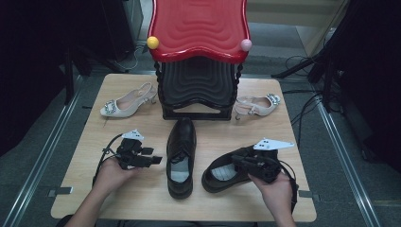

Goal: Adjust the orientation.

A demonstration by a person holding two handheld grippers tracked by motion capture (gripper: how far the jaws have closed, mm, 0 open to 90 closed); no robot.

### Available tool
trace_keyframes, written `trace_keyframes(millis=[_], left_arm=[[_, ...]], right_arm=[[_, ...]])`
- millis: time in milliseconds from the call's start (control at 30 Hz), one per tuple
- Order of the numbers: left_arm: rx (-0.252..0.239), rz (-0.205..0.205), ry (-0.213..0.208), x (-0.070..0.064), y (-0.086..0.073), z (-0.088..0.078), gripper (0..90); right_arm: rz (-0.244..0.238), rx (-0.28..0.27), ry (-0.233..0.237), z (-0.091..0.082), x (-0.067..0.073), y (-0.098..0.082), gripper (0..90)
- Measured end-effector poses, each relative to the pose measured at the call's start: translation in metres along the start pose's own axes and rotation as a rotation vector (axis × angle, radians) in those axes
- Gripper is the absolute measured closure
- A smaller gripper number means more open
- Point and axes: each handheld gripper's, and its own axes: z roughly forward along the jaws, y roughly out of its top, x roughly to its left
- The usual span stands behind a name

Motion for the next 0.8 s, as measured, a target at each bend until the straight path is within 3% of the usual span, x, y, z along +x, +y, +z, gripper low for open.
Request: trace_keyframes(millis=[67,100,200,300,400,567,633,733,800], left_arm=[[-0.002,0.0,0.001,0.0,0.001,0.0,39.5],[-0.003,0.002,-0.002,0.001,0.002,0.001,39.6],[-0.013,0.007,-0.008,0.001,0.004,0.003,39.5],[-0.023,0.009,-0.01,0.002,0.006,0.006,39.4],[-0.007,0.021,-0.002,0.001,0.011,0.008,39.4],[0.001,0.032,-0.002,0.002,0.014,0.01,39.5],[0.004,0.032,-0.01,0.001,0.015,0.012,39.5],[0.008,0.039,-0.008,0.0,0.015,0.013,39.4],[0.009,0.043,-0.004,0.0,0.015,0.013,39.5]], right_arm=[[0.01,-0.01,0.0,-0.003,-0.005,-0.001,90.0],[0.037,-0.03,-0.005,-0.009,-0.01,-0.003,90.0],[0.04,-0.028,-0.066,-0.017,-0.015,-0.008,90.0],[0.056,-0.033,-0.094,-0.022,-0.021,-0.012,90.0],[0.063,-0.023,-0.141,-0.026,-0.026,-0.018,90.0],[0.094,-0.012,-0.18,-0.031,-0.035,-0.026,90.0],[0.105,-0.015,-0.22,-0.035,-0.043,-0.03,90.0],[0.126,-0.003,-0.228,-0.035,-0.05,-0.034,90.0],[0.147,0.048,-0.23,-0.028,-0.06,-0.039,90.0]])
